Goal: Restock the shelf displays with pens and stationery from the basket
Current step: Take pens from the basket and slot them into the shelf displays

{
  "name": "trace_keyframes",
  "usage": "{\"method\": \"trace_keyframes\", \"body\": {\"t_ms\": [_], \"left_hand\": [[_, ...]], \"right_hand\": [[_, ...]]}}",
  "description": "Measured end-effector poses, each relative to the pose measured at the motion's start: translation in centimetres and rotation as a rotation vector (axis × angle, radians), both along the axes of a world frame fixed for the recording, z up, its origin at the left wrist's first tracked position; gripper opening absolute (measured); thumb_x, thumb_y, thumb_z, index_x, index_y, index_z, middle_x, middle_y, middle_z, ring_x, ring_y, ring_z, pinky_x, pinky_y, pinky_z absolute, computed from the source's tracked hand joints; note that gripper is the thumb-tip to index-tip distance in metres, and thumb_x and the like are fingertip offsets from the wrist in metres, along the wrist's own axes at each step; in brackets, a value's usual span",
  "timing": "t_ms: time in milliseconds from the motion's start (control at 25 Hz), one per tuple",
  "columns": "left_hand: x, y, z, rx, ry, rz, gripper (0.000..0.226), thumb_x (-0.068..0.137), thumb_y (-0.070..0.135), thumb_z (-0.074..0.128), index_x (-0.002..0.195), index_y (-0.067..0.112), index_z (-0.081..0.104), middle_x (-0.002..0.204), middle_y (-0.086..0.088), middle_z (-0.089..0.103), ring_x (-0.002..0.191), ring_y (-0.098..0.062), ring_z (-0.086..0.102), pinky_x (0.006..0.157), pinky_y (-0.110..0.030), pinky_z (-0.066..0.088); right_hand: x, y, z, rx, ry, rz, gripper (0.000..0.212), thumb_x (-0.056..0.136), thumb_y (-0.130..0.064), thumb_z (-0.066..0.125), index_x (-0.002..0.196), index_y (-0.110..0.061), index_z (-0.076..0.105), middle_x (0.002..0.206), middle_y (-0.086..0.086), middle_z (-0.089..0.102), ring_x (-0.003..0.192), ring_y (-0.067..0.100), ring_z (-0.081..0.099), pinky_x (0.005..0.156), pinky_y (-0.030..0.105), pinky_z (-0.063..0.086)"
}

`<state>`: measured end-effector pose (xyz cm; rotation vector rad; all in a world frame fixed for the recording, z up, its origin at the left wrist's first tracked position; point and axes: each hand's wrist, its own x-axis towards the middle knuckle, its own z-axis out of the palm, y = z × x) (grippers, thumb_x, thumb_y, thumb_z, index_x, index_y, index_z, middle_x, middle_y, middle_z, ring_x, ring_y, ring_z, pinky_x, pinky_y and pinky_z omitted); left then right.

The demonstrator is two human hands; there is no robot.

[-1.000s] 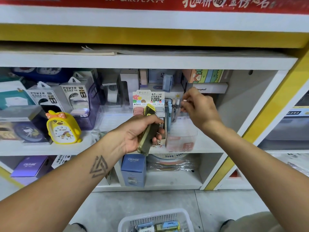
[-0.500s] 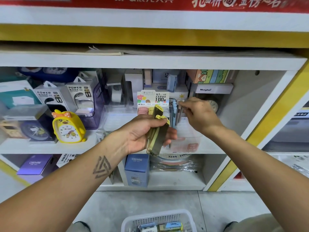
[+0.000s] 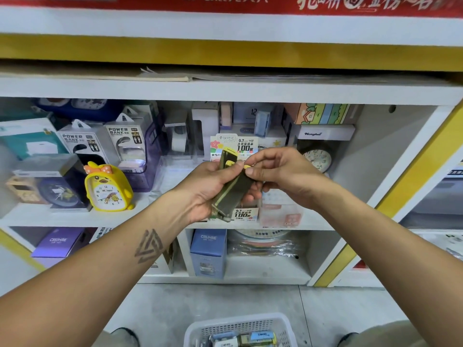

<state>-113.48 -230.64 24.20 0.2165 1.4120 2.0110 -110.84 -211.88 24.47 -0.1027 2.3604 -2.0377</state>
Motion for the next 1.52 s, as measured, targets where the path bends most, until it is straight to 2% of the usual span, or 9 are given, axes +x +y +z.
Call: {"method": "trace_keyframes", "body": {"t_ms": [120, 280, 440, 520, 800, 1080, 1160, 1360, 1520], "left_hand": [[-0.7, -1.0, 0.5, -0.110, 0.037, 0.186, 0.027, 0.098, 0.018, 0.059, 0.110, -0.006, 0.058, 0.083, -0.029, 0.071, 0.064, -0.033, 0.072, 0.053, -0.037, 0.061], [-1.9, -3.1, 0.8, -0.227, 0.045, 0.378, 0.017, 0.099, 0.023, 0.057, 0.101, 0.006, 0.057, 0.063, -0.014, 0.070, 0.050, -0.022, 0.068, 0.050, -0.032, 0.059], [-2.1, -4.2, 0.9, -0.218, -0.111, 0.296, 0.019, 0.096, 0.025, 0.062, 0.095, 0.007, 0.058, 0.071, -0.017, 0.070, 0.049, -0.023, 0.063, 0.043, -0.022, 0.049], [-2.0, -4.3, 0.9, -0.169, -0.172, 0.232, 0.016, 0.096, 0.022, 0.058, 0.095, 0.006, 0.059, 0.078, -0.019, 0.070, 0.051, -0.023, 0.062, 0.044, -0.021, 0.047], [-1.5, -4.2, 1.2, -0.047, -0.171, 0.138, 0.023, 0.102, 0.013, 0.043, 0.108, -0.007, 0.054, 0.100, -0.030, 0.071, 0.080, -0.034, 0.074, 0.062, -0.037, 0.062], [-1.1, -4.1, 0.8, -0.022, -0.146, 0.039, 0.034, 0.100, 0.007, 0.050, 0.126, -0.014, 0.046, 0.107, -0.036, 0.066, 0.096, -0.043, 0.070, 0.068, -0.049, 0.061], [-1.0, -4.0, 0.5, -0.033, -0.111, 0.023, 0.035, 0.097, 0.005, 0.055, 0.124, -0.016, 0.049, 0.105, -0.038, 0.066, 0.095, -0.045, 0.070, 0.067, -0.049, 0.060], [-0.6, -3.2, 0.1, -0.073, -0.048, -0.019, 0.036, 0.093, 0.010, 0.062, 0.118, -0.016, 0.057, 0.105, -0.039, 0.066, 0.092, -0.046, 0.070, 0.066, -0.045, 0.060], [-0.6, -2.9, 0.2, -0.090, -0.036, 0.001, 0.036, 0.096, 0.015, 0.060, 0.114, -0.016, 0.057, 0.104, -0.038, 0.066, 0.091, -0.046, 0.070, 0.067, -0.049, 0.061]], "right_hand": [[-0.5, 0.2, 0.6, -0.095, 0.014, -0.048, 0.017, 0.085, 0.005, 0.071, 0.099, -0.004, 0.074, 0.077, 0.012, 0.070, 0.054, 0.016, 0.058, 0.050, 0.022, 0.049], [-1.1, 1.1, 1.0, 0.008, 0.069, -0.088, 0.013, 0.085, 0.006, 0.069, 0.089, -0.003, 0.077, 0.081, 0.017, 0.073, 0.053, 0.015, 0.056, 0.047, 0.020, 0.044], [-0.9, 0.5, 0.9, 0.147, 0.089, -0.067, 0.022, 0.076, -0.016, 0.085, 0.095, -0.009, 0.077, 0.086, 0.015, 0.076, 0.076, 0.024, 0.072, 0.074, 0.029, 0.058], [-1.1, 0.0, 0.6, 0.256, 0.102, -0.088, 0.024, 0.081, -0.010, 0.082, 0.103, -0.013, 0.073, 0.090, 0.019, 0.075, 0.085, 0.025, 0.074, 0.085, 0.036, 0.056], [-1.4, -1.6, -0.6, 0.897, 0.507, -0.200, 0.021, 0.095, -0.015, 0.067, 0.115, -0.011, 0.072, 0.094, 0.004, 0.073, 0.081, 0.017, 0.065, 0.077, 0.029, 0.050], [-1.5, -2.1, -1.5, 1.091, 0.578, -0.129, 0.018, 0.097, -0.014, 0.061, 0.109, -0.010, 0.074, 0.104, 0.004, 0.071, 0.094, 0.027, 0.065, 0.081, 0.042, 0.053], [-1.6, -2.1, -1.4, 0.962, 0.511, -0.152, 0.020, 0.097, -0.013, 0.061, 0.112, -0.013, 0.074, 0.105, 0.002, 0.072, 0.093, 0.022, 0.066, 0.083, 0.039, 0.054], [-1.2, -2.9, -0.6, 0.170, 0.125, -0.047, 0.019, 0.094, -0.012, 0.068, 0.113, -0.015, 0.071, 0.083, 0.005, 0.075, 0.070, 0.013, 0.068, 0.062, 0.025, 0.054], [-1.0, -2.8, -0.1, 0.010, 0.127, -0.046, 0.022, 0.087, 0.004, 0.072, 0.106, -0.008, 0.072, 0.089, 0.012, 0.075, 0.070, 0.015, 0.066, 0.058, 0.024, 0.052]]}}
